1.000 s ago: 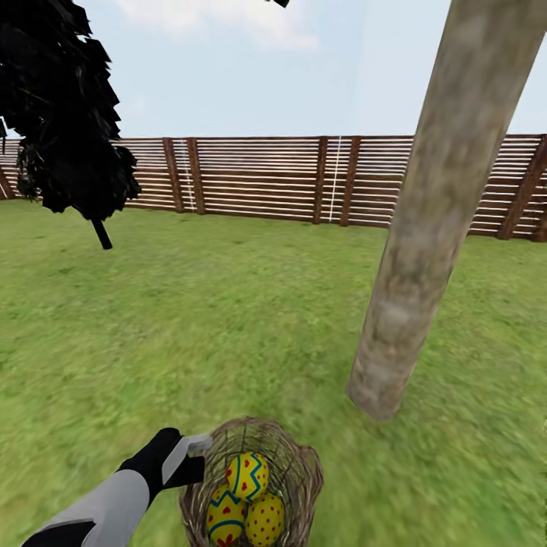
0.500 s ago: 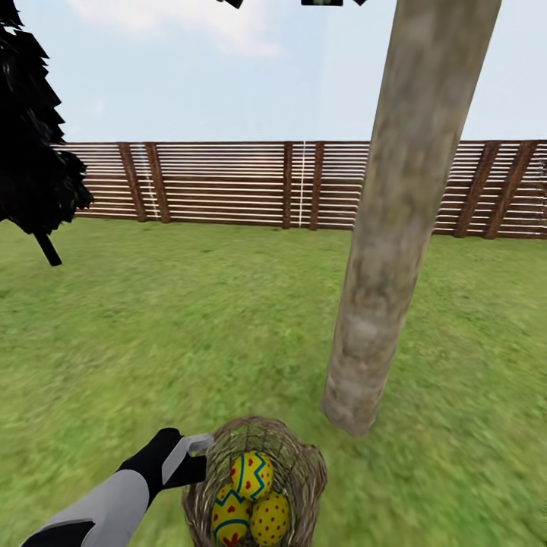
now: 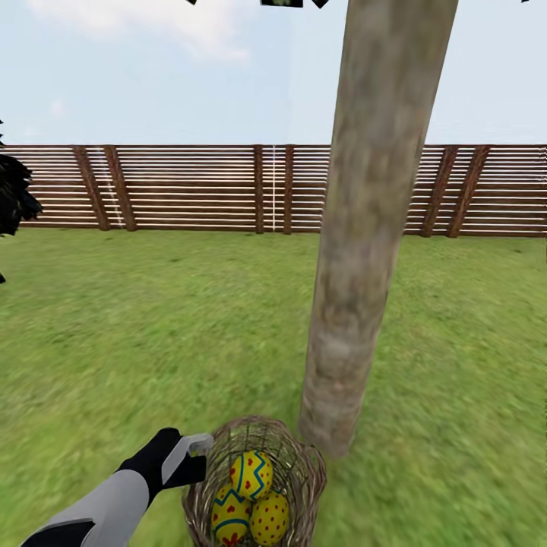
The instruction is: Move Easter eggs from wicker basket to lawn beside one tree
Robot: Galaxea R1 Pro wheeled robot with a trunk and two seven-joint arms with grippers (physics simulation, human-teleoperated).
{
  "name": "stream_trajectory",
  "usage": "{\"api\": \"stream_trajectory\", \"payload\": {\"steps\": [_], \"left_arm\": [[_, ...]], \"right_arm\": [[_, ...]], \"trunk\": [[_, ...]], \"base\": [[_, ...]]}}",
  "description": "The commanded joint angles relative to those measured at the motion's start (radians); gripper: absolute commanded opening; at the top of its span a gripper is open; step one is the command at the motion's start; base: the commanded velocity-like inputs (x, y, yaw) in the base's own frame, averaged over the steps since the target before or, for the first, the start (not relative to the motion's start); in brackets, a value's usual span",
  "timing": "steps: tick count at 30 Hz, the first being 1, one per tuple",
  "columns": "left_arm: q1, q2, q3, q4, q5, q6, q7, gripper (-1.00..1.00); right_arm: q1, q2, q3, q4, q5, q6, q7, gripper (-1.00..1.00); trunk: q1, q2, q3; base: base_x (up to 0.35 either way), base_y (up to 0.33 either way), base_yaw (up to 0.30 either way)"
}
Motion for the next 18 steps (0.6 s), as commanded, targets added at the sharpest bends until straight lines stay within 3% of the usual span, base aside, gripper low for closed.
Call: {"api": "stream_trajectory", "payload": {"steps": [1,7,12,18], "left_arm": [[0.0,-0.001,0.01,-0.002,0.012,0.004,0.007,-1.0],[0.0,-0.001,0.01,-0.002,0.012,0.005,0.007,-1.0],[0.0,0.001,0.01,-0.002,0.012,0.005,0.007,-1.0],[0.0,-0.001,0.01,-0.002,0.012,0.005,0.007,-1.0]], "right_arm": [[-0.001,0.0,-0.008,0.001,0.01,-0.004,0.002,1.0],[-0.001,0.0,-0.008,0.001,0.012,-0.004,0.002,1.0],[-0.001,0.0,-0.008,0.001,0.012,-0.004,0.002,1.0],[-0.001,0.0,-0.008,0.001,0.012,-0.004,0.002,1.0]], "trunk": [[0.001,0.0,-0.001],[0.001,0.0,-0.001],[0.001,0.0,-0.001],[0.024,-0.042,-0.02]], "base": [[0.335,-0.095,-0.021],[0.301,-0.085,-0.002],[0.018,-0.005,0.0],[0.0,0.0,0.0]]}}
